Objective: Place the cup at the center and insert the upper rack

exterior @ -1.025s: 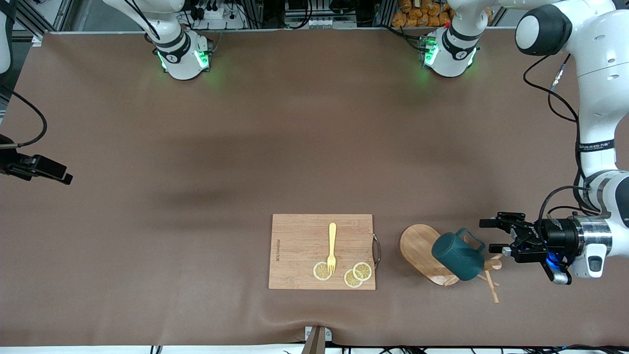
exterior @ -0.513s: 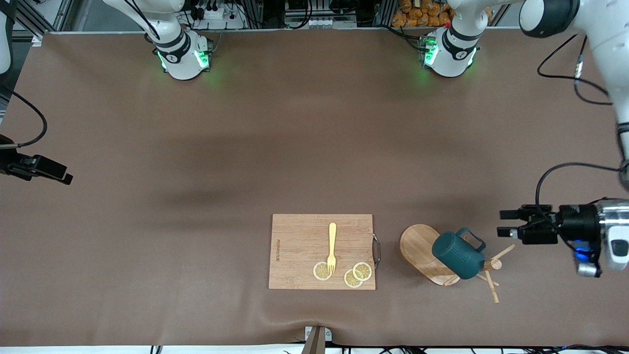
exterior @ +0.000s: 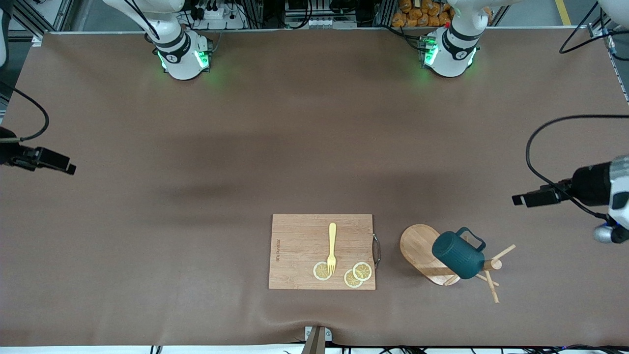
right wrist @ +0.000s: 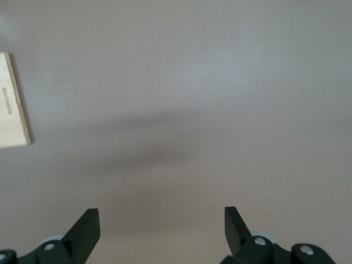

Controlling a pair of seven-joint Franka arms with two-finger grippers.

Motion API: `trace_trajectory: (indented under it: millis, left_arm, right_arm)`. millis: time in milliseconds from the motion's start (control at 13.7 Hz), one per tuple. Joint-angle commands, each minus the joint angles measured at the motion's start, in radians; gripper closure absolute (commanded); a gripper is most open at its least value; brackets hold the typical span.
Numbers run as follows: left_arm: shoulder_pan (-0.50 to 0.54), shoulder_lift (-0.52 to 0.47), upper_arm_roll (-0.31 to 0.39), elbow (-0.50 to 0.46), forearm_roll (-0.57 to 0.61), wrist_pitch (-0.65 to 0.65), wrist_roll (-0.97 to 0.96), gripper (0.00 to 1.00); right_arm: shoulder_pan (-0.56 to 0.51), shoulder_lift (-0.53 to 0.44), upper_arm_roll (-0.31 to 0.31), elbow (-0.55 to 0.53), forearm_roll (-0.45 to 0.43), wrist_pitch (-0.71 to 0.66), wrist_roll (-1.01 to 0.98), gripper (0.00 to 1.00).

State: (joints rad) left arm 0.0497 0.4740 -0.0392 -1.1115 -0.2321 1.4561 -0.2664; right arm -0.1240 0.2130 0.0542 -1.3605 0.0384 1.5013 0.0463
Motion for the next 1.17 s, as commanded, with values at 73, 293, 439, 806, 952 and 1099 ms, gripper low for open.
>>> trace_trajectory:
  millis: [73,293,439,806,952,1099]
  left_arm:
    - [-0.004,-0.187,-0.056,-0.242,0.229,0.113,0.087,0.0]
    - [-0.004,-0.294,-0.057,-0.365,0.251,0.158,0.087,0.0]
    - [-0.007,-0.36,-0.057,-0.427,0.252,0.159,0.085,0.0]
    - [-0.045,-0.511,-0.064,-0.567,0.294,0.159,0.133,0.0]
    - [-0.044,-0.525,-0.076,-0.567,0.287,0.152,0.139,0.0]
    - [-0.045,-0.528,-0.077,-0.564,0.283,0.15,0.139,0.0]
  right_arm:
    - [-0.005,-0.007,0.016,0.06,0.015,-0.085,-0.005,0.0]
    - [-0.003,-0.014,0.022,0.063,0.021,-0.104,-0.005,0.0]
    - [0.01,-0.015,0.023,0.066,0.021,-0.118,-0.003,0.0]
    - [0.02,-0.017,0.022,0.087,0.02,-0.173,-0.006,0.0]
    - [0.023,-0.021,0.022,0.098,0.018,-0.219,-0.006,0.0]
    - [0.038,-0.053,0.013,0.098,0.008,-0.222,-0.006,0.0]
